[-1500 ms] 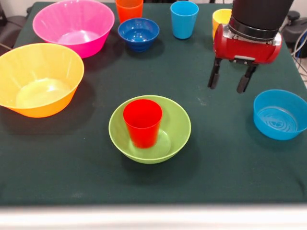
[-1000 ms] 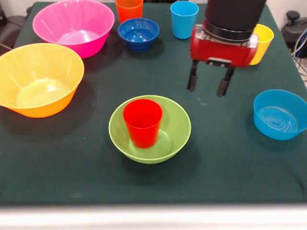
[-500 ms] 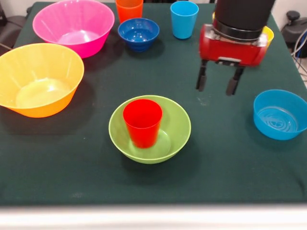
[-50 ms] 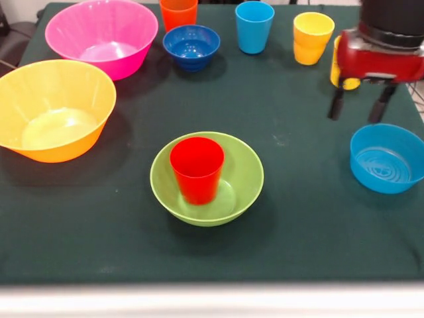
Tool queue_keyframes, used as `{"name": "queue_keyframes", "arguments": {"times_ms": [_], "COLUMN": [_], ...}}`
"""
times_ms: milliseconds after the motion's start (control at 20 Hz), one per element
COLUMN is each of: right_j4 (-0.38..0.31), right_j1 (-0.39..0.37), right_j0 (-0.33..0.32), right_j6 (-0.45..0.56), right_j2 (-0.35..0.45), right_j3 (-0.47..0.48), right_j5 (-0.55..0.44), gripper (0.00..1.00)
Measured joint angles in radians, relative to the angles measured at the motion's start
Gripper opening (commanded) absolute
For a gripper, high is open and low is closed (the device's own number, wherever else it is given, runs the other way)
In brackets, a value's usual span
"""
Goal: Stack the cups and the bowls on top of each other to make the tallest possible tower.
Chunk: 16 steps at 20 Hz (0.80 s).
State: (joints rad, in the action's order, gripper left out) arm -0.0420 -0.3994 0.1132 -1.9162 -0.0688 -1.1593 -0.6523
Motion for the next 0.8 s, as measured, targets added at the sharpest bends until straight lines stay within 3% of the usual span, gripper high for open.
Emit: {"name": "queue_keyframes", "arguments": {"times_ms": [300,800], "right_j4": [0.035,0.043], "right_j1": [0.008,0.067], "right_j0": [0.083,0.098], "right_j6": [-0.033,-0.038], "right_j2": [-0.002,-0.013], "right_j3": [0.0,0.001], "right_j5": [0.0,0.008], "gripper": [1.0,1.0]}}
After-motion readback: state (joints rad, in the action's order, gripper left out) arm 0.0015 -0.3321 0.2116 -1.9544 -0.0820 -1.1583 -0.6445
